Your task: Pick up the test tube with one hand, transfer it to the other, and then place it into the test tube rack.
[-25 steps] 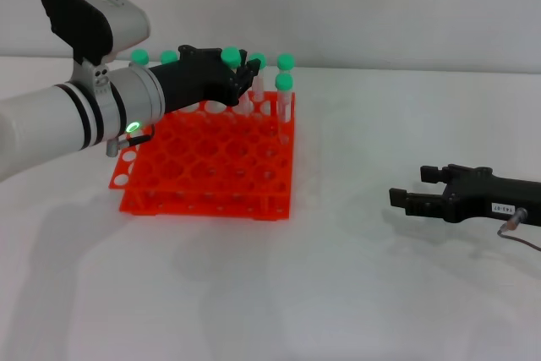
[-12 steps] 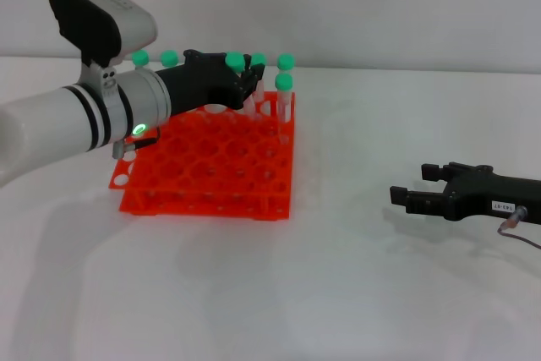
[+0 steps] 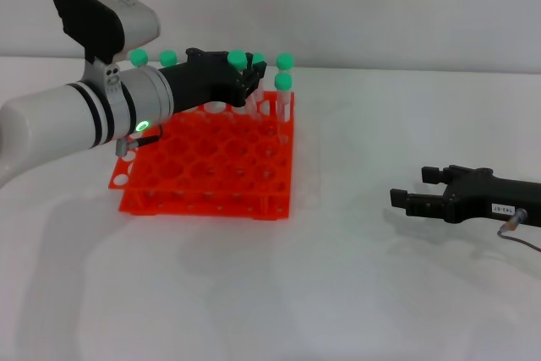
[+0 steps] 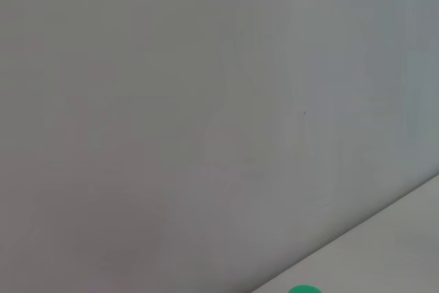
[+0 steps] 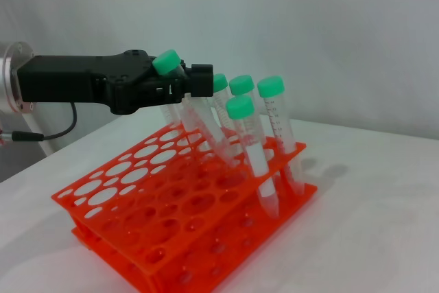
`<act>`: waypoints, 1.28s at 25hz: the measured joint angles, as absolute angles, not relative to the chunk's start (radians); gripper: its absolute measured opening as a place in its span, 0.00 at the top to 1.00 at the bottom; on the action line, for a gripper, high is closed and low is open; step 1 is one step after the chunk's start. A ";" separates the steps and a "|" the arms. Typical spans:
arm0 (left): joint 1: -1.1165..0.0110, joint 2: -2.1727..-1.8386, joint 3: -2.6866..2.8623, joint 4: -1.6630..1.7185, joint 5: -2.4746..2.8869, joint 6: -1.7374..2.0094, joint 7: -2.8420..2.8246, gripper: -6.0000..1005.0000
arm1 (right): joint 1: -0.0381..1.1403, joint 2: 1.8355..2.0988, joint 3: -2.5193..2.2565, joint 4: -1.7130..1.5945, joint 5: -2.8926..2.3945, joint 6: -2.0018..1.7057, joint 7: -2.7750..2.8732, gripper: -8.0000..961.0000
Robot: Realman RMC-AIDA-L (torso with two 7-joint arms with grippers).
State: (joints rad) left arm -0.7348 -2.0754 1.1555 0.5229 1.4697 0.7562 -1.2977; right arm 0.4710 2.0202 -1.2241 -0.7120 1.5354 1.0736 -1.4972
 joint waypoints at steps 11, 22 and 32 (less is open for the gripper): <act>-0.730 -2.076 1.147 0.520 1.446 0.745 -1.299 0.72 | 0.477 2.020 -1.230 -0.702 1.536 1.074 -1.497 0.11; -0.674 -2.080 1.129 0.601 1.428 0.780 -1.222 0.27 | 0.472 2.019 -1.229 -0.698 1.536 1.061 -1.502 0.11; -0.264 -2.083 1.130 0.888 1.110 1.092 -1.014 0.23 | 0.433 2.015 -1.166 -0.698 1.541 1.054 -1.586 0.11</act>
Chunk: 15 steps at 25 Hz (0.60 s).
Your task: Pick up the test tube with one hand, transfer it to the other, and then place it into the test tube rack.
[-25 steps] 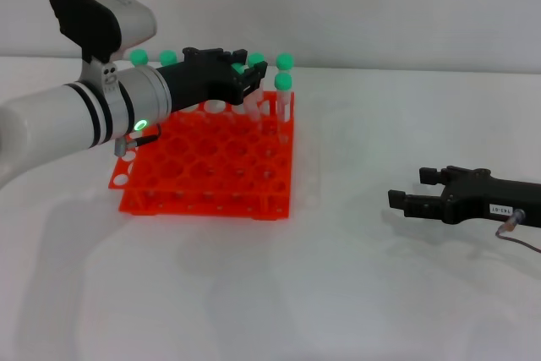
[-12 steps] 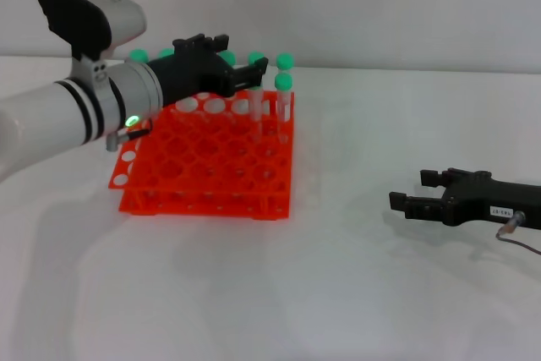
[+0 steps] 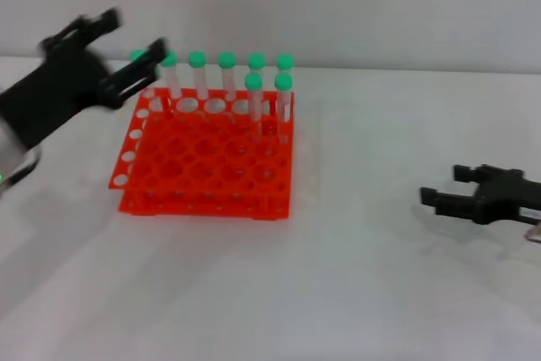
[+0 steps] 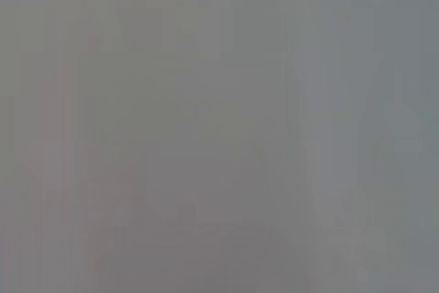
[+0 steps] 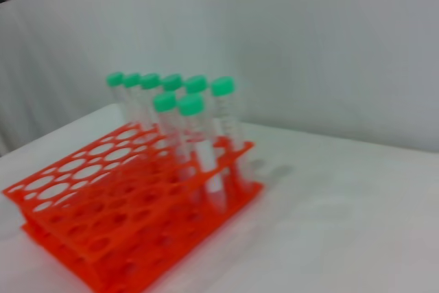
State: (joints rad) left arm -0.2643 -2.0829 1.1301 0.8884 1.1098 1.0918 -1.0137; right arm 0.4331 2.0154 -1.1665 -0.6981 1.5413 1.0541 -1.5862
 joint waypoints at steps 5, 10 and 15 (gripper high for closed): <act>-0.137 -2.086 1.131 0.785 0.911 1.196 -0.892 0.23 | 0.406 2.017 -1.111 -0.676 1.596 1.056 -1.691 0.11; -0.119 -2.084 1.127 0.502 0.682 1.373 -0.696 0.23 | 0.371 2.016 -1.066 -0.541 1.827 1.125 -1.987 0.11; -0.158 -2.088 1.133 0.282 0.532 1.477 -0.539 0.24 | 0.361 2.018 -1.050 -0.270 2.146 1.290 -2.399 0.11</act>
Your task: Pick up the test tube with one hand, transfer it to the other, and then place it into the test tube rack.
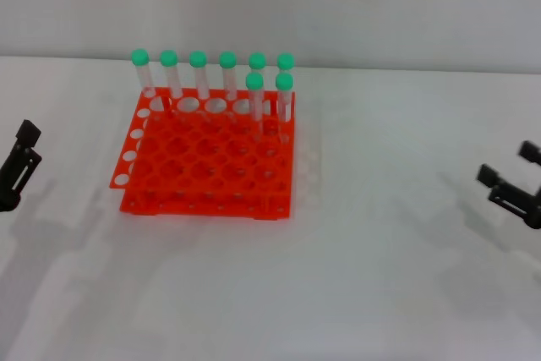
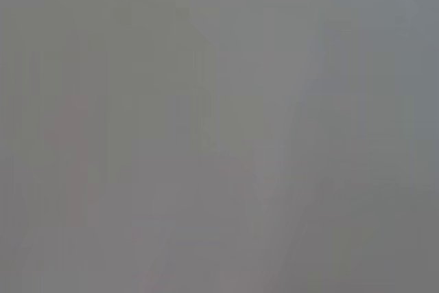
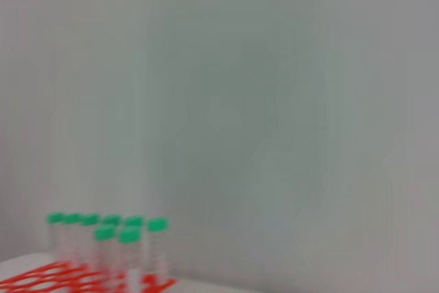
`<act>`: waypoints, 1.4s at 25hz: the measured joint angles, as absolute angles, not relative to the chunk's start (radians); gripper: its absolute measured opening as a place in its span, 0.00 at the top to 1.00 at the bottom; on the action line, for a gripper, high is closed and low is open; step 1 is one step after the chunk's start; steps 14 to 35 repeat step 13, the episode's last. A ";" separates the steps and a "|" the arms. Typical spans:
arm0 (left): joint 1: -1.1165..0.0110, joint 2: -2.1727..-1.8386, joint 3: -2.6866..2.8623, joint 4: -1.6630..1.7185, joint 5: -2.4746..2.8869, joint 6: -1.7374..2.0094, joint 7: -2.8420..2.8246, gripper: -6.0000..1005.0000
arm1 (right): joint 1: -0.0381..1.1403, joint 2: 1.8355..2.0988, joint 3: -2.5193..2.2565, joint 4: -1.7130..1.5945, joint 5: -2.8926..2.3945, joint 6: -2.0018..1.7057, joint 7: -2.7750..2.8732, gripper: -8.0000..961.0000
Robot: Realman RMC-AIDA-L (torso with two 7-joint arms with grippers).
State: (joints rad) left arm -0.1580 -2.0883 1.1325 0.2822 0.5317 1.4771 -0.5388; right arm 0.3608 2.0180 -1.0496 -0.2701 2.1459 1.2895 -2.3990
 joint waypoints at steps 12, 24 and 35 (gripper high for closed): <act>-0.225 -2.089 1.129 0.166 0.502 1.488 -0.464 0.24 | 0.369 2.025 -0.981 -0.078 2.271 1.339 -2.673 0.11; -0.226 -2.090 1.128 0.165 0.495 1.487 -0.453 0.24 | 0.368 2.026 -0.962 -0.077 2.272 1.348 -2.681 0.11; -0.226 -2.090 1.128 0.165 0.495 1.487 -0.453 0.24 | 0.368 2.026 -0.962 -0.077 2.272 1.348 -2.681 0.11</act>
